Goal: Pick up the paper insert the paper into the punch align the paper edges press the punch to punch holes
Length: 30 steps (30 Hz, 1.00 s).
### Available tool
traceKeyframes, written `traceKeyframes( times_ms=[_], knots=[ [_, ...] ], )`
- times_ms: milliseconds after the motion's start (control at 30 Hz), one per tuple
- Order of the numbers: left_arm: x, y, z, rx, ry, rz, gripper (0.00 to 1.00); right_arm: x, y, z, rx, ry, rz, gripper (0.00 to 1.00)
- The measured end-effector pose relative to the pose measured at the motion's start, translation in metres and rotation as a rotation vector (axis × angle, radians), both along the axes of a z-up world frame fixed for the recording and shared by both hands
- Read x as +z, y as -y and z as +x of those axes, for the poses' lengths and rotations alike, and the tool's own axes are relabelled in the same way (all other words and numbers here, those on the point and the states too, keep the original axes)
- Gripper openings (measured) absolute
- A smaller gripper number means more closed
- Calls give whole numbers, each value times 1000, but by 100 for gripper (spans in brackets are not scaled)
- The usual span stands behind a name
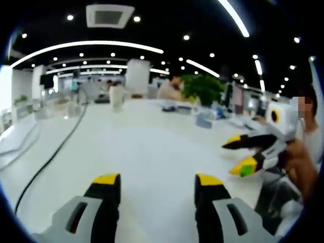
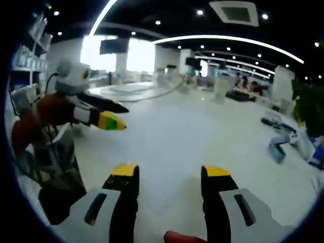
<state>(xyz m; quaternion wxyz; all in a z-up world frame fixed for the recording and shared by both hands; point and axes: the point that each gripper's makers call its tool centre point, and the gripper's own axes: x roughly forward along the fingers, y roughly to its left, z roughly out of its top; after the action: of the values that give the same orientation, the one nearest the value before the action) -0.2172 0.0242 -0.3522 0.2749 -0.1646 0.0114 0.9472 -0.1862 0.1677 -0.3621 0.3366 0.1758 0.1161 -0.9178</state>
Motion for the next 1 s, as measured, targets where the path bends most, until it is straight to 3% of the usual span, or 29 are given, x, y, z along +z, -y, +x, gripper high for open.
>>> traceKeyframes(
  times_ms=[1000],
  knots=[
    [-7, -10, -21, -77, -17, 4, 58, 0, 2, -4, -17, 26, -10, 51]
  ],
)
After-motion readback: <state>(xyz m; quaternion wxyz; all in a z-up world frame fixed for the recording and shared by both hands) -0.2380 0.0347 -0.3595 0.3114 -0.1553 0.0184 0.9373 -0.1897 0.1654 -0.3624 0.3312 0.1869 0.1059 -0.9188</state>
